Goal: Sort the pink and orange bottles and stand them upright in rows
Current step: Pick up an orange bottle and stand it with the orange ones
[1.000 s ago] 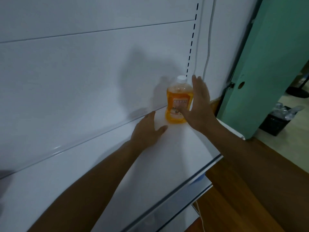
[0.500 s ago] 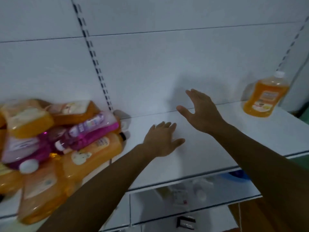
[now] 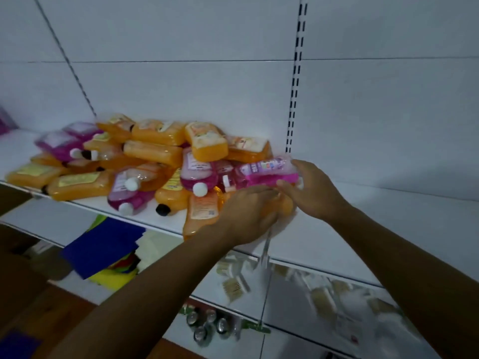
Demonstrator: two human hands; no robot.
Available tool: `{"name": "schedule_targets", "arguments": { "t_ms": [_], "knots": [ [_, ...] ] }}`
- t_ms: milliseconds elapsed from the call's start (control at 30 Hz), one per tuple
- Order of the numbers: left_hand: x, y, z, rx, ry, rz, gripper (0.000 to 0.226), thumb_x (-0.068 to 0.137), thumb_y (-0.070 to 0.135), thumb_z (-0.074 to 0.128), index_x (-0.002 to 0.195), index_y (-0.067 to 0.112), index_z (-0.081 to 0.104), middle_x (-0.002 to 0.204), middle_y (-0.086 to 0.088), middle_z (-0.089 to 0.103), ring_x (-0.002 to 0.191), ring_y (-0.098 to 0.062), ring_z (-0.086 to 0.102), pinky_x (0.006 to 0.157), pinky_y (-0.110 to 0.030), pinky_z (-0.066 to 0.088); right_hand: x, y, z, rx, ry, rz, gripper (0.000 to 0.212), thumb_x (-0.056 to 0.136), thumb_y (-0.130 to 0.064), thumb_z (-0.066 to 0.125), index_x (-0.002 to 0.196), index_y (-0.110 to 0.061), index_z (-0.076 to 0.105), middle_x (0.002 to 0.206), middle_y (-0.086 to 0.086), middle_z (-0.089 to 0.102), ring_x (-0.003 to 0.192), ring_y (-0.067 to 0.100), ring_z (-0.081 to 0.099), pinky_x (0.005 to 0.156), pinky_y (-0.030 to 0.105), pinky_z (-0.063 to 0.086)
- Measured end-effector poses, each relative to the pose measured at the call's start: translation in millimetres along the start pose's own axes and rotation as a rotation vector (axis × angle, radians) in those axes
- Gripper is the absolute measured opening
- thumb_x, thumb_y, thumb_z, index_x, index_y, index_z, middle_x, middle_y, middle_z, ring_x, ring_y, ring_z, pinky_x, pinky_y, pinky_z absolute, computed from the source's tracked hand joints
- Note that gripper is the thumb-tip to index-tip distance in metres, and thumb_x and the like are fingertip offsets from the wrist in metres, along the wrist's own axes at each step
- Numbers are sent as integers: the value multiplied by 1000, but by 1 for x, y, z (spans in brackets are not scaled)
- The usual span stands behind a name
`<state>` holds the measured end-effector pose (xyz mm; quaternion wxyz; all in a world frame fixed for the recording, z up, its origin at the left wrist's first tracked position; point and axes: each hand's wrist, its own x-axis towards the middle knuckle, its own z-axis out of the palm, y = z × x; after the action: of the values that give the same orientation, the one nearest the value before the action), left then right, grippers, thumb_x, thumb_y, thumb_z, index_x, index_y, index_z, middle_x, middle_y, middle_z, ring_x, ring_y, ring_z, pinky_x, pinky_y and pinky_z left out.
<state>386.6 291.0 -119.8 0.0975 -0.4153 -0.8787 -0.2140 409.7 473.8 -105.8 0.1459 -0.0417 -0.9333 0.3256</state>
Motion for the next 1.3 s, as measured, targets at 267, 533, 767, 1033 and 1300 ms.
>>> {"name": "schedule_targets", "arguments": {
  "t_ms": [267,533,767,1033,1300],
  "knots": [
    [-33,-67,-50,79,144,-162,50,93,46,54,135,19,54,137,0,57,127,-17,50,107,-36,40,29,-47,29,-201,191,60,65,87,-53,60,138,-15,45,139,13,45,125,31,46,99,48,46],
    [-17,-89,-51,166,116,-126,54,92,49,56,138,23,49,138,3,55,129,-17,48,108,-39,41,41,-50,33,-238,101,176,81,81,-58,65,145,-20,33,146,15,33,129,34,42,98,50,47],
    [26,-69,-33,269,-15,-123,72,89,54,57,147,22,30,147,0,44,134,-23,43,109,-41,36,37,-2,28,-122,12,174,78,60,-63,71,124,-24,49,109,5,61,97,24,61,78,42,58],
    [33,-70,-34,186,61,-96,57,90,48,58,138,20,46,136,0,55,123,-20,52,101,-38,44,39,-16,28,-127,139,103,80,75,-70,62,132,-15,48,124,10,56,110,27,56,89,46,53],
    [18,-118,-79,231,307,-208,53,89,37,64,134,12,51,138,-8,53,129,-26,46,105,-41,40,67,-73,51,-179,127,-49,70,88,-46,63,145,-16,36,144,7,43,132,25,40,108,44,36]
  ]
}}
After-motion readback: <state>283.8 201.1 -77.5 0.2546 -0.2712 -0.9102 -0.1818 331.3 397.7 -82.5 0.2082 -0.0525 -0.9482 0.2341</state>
